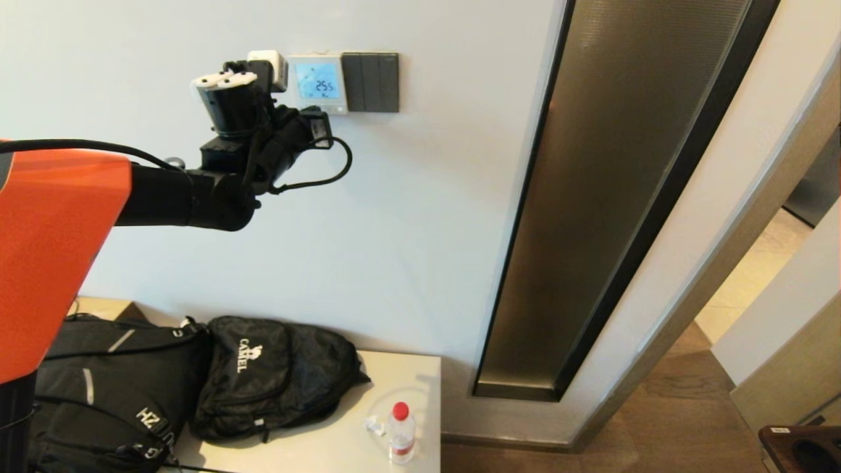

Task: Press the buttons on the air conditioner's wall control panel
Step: Press the temperature decrease button

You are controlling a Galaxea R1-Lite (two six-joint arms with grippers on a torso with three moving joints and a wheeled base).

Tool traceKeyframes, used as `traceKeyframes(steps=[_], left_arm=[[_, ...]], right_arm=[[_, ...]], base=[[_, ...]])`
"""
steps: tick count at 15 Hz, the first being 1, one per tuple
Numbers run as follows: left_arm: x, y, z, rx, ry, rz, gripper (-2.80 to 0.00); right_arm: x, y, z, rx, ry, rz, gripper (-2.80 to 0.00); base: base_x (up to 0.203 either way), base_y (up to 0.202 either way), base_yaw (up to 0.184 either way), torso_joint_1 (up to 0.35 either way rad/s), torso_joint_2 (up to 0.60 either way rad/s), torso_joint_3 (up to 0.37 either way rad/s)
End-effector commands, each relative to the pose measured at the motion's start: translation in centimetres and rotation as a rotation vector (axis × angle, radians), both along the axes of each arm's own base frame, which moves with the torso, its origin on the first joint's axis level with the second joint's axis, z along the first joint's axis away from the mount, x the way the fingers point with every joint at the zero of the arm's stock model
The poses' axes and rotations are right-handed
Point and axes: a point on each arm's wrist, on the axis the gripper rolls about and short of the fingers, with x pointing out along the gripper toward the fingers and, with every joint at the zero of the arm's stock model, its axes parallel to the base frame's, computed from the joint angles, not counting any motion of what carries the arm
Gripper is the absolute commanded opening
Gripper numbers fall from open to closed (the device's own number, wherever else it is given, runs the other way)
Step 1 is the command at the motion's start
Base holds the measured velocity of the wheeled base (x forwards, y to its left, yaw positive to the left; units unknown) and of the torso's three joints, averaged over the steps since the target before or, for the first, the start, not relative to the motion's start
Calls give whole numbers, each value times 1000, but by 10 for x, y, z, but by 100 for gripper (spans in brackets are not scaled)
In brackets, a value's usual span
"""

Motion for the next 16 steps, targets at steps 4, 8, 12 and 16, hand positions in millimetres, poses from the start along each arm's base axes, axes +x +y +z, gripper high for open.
traceKeyframes(steps=[4,8,12,16], left_arm=[[8,-5,-8,3,12,-5,-280],[10,-5,-10,3,13,-6,-280],[7,-4,-2,1,6,-6,-280],[7,-3,0,-1,3,-2,-280]], right_arm=[[0,0,0,-1,0,2,-280],[0,0,0,-1,0,0,-280],[0,0,0,-1,0,0,-280],[0,0,0,-1,0,2,-280]], base=[[0,0,0,0,0,0],[0,0,0,0,0,0],[0,0,0,0,0,0],[0,0,0,0,0,0]])
